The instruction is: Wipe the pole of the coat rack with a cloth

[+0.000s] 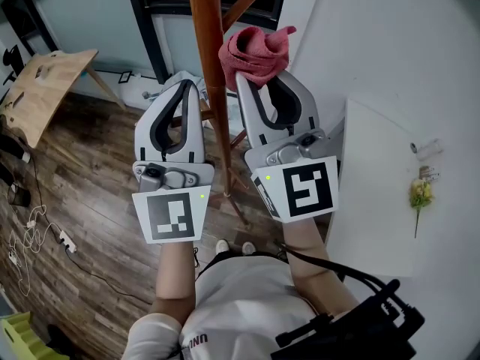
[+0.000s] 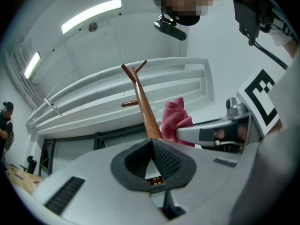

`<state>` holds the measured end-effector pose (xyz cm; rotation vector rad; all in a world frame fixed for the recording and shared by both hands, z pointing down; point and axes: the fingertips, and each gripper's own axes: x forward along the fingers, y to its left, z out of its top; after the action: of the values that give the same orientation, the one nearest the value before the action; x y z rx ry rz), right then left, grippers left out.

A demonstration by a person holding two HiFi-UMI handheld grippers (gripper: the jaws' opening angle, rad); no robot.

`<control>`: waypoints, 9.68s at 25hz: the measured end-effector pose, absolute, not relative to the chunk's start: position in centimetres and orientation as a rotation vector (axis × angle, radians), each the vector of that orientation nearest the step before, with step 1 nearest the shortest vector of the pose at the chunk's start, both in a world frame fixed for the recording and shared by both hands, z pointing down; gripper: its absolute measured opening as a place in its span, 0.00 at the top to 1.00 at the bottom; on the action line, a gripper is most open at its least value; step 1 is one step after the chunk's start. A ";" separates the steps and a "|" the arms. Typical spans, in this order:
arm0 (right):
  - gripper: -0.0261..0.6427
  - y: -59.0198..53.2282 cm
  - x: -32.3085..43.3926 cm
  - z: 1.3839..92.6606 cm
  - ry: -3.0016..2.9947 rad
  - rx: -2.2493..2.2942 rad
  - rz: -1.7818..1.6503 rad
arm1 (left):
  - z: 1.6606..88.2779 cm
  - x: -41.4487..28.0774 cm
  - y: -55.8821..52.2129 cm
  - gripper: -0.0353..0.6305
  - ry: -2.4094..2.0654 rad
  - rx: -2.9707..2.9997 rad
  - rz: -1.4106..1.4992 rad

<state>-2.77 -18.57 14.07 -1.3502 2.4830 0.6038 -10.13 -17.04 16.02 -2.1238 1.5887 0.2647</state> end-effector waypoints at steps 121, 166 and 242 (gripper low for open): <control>0.84 -21.3 -2.4 32.2 2.816 -1.469 0.154 | 27.3 -8.4 -16.9 0.93 1.788 -2.256 0.065; 0.84 -21.9 -2.1 38.8 2.921 -1.571 -0.007 | 31.1 -8.4 -17.7 0.93 1.790 -2.329 -0.002; 0.84 -24.7 1.0 41.4 2.918 -1.712 -0.061 | 33.0 -7.8 -18.3 0.93 1.798 -2.345 -0.064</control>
<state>1.04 -24.65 41.37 -1.7117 2.9179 -0.0613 -7.79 -18.27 32.99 -2.3446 1.7980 -0.0643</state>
